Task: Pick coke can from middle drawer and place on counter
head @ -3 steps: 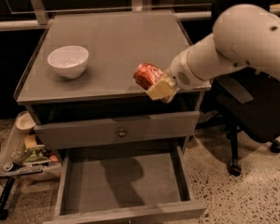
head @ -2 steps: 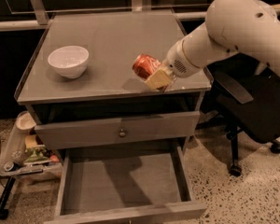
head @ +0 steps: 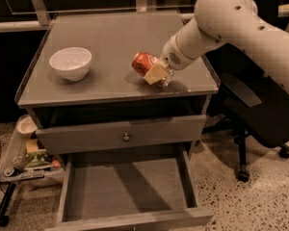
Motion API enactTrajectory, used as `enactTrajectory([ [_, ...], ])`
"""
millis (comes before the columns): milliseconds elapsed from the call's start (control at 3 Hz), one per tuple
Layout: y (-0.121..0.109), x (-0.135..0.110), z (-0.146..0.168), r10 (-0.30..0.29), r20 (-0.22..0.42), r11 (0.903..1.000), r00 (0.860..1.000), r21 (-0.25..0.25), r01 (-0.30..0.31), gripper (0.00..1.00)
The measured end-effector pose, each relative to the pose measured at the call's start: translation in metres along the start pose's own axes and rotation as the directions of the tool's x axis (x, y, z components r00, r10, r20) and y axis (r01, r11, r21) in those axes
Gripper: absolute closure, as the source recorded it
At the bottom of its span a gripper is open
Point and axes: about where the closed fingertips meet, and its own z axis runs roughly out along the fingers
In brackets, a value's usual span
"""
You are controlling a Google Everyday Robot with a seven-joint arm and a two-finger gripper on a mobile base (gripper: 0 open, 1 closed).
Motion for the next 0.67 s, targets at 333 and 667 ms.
enactTrajectory([
  [333,-0.014,-0.013,0.02,-0.015,-0.02,0.9998,1.0,-0.014,0.014,1.0],
  [667,-0.018,-0.019,0.037,-0.026,-0.035,0.999,0.999,-0.038,0.025,1.0],
])
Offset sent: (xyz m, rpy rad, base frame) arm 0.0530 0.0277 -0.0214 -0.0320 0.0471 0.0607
